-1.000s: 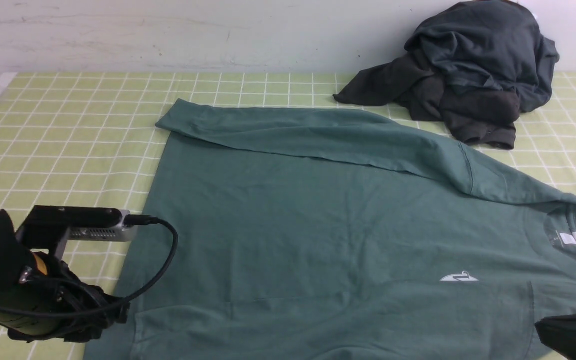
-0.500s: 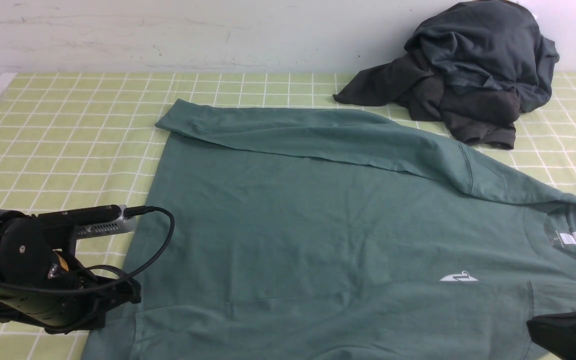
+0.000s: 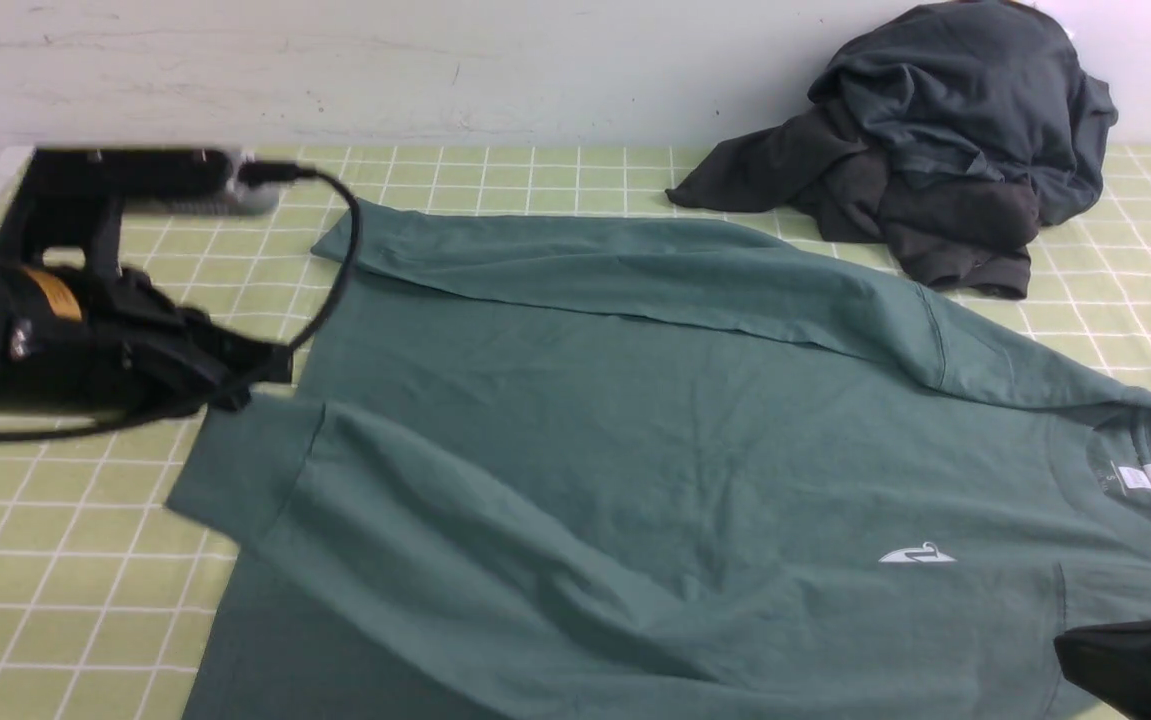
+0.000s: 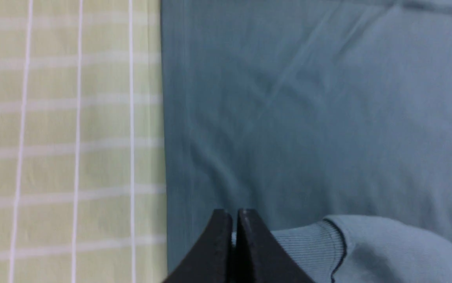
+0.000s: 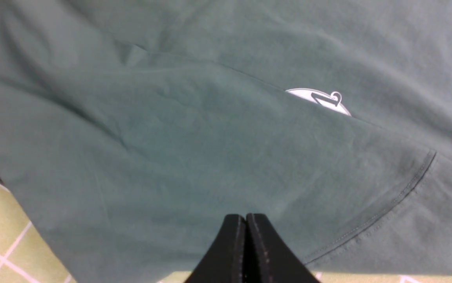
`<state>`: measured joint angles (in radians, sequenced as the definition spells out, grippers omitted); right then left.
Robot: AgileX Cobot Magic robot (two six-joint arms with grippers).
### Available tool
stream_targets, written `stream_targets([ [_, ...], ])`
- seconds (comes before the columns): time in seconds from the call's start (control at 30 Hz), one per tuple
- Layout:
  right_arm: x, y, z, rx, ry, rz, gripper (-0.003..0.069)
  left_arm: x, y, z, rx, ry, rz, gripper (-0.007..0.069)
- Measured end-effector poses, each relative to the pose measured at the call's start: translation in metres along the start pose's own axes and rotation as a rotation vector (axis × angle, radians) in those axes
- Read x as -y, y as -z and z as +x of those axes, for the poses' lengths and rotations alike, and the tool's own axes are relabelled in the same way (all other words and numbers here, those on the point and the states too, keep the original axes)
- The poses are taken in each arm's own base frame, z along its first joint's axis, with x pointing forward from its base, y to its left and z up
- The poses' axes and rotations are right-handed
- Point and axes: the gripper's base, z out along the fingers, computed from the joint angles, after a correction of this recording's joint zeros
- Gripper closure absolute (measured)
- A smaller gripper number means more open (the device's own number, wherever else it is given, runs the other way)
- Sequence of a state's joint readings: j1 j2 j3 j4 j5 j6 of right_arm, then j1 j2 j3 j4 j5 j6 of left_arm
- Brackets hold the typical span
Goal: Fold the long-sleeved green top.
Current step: Use the left arm to drag and place the cuff at the centered position on the left edge of the fabric, then use the left arm to clamp the cuff farthest from it
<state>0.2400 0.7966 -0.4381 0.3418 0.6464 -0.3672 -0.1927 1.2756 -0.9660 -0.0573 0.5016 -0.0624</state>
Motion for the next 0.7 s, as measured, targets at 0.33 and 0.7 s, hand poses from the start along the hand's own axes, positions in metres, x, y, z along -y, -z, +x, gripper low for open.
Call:
stream_targets([
  [0.33, 0.0, 0.0, -0.001, 0.008, 0.001, 0.004, 0.0669, -0.01, -0.08, -0.047, 0.034, -0.034, -0.045, 0.0613],
  [0.7, 0.001, 0.0, -0.001, 0.013, 0.001, 0.006, 0.0669, -0.045, -0.207, -0.092, -0.175, -0.004, -0.117, 0.0288],
])
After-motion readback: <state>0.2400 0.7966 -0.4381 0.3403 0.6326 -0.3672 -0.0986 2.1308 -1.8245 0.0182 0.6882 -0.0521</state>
